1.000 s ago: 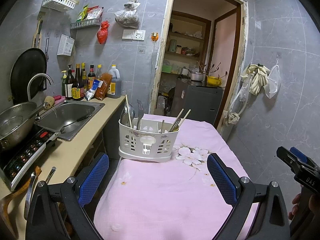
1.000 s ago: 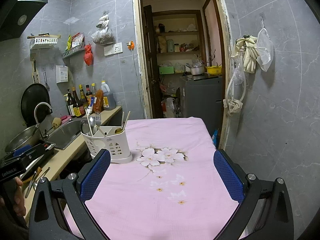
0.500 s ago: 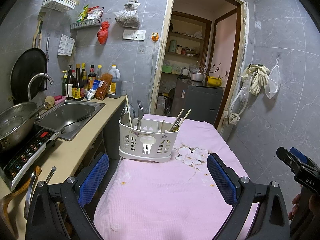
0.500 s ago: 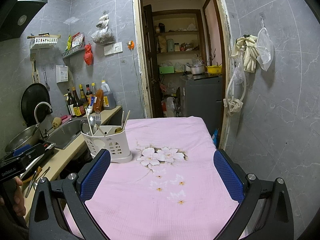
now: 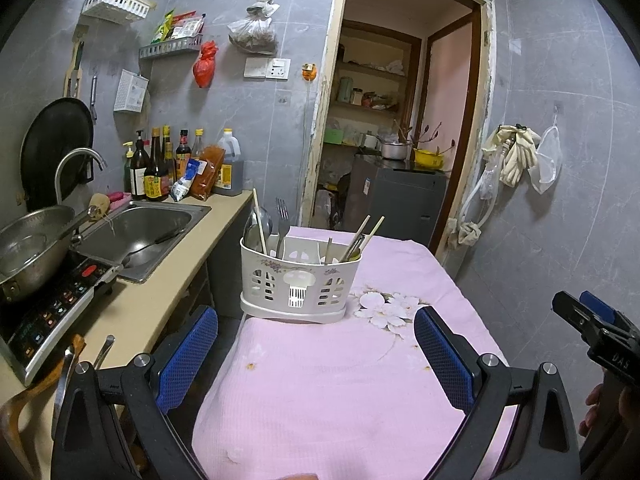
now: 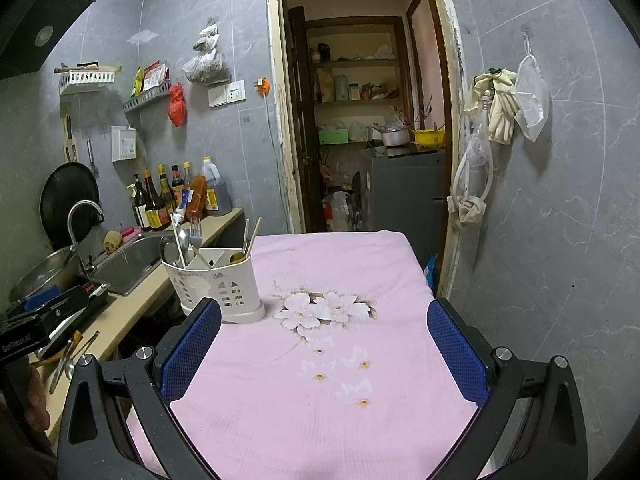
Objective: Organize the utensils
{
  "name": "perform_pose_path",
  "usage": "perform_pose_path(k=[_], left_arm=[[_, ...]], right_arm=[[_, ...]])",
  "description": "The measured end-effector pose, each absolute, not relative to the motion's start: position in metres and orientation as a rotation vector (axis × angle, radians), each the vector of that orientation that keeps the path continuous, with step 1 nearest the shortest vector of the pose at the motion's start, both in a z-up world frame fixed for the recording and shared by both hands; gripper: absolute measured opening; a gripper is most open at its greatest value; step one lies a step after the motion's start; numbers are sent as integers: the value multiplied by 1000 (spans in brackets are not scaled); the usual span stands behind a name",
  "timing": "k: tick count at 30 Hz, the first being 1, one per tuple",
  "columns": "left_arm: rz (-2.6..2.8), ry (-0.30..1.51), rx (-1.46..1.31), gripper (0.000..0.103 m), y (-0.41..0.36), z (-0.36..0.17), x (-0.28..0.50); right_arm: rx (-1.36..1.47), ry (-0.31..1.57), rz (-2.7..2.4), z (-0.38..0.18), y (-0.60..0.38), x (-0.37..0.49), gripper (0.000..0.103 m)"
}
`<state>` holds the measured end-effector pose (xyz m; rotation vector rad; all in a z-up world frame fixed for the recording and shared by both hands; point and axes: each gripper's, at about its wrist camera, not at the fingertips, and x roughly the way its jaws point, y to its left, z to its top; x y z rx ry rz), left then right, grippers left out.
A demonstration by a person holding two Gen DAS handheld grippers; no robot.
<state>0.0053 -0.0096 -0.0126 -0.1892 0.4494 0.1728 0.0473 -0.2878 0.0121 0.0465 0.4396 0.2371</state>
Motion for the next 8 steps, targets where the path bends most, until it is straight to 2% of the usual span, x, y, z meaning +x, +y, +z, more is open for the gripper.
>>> perform_pose_path(k=[8], left_arm=[[178, 459, -194, 99, -5, -14, 10]], right_arm=[[40, 448, 237, 11, -285, 51, 101]])
